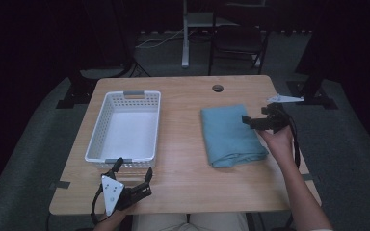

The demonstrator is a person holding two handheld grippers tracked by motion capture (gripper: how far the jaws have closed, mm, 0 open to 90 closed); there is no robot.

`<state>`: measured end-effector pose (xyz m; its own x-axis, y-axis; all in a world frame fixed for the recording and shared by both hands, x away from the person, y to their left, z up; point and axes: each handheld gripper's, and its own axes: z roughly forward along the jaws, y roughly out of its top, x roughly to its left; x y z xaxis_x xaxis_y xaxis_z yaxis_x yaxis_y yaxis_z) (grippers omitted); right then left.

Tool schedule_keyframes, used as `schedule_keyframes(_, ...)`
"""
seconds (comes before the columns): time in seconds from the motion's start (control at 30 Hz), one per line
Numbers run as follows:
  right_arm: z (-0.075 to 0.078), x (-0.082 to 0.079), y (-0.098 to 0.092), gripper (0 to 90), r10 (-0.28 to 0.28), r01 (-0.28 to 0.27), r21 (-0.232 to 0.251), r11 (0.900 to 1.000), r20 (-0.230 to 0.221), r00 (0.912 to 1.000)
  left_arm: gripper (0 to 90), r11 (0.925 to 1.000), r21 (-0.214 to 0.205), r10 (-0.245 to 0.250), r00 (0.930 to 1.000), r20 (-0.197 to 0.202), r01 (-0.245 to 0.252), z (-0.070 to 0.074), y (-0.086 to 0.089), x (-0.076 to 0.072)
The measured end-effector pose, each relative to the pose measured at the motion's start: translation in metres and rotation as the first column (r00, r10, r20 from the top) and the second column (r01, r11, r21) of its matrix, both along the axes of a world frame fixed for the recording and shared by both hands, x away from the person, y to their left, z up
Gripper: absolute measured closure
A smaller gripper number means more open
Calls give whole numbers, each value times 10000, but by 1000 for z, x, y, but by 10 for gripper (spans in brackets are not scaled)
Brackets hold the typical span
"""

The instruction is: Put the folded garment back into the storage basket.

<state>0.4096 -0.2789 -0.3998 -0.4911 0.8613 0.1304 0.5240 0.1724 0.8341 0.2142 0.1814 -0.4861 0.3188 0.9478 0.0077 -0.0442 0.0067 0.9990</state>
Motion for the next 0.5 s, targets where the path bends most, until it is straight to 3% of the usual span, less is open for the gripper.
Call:
schedule_keyframes(0.23, -12, 10, 0, 36, 52, -66, -182, 9998, -753, 9971, 37, 10000, 7, 0, 10000, -4, 0, 0, 0, 0)
schedule_keyframes(0.5, -23, 18, 2, 36, 57, -111, -410, 9991, -1314, 9913, 37, 10000, 2, 1, 10000, 1, -1, 0, 0, 0)
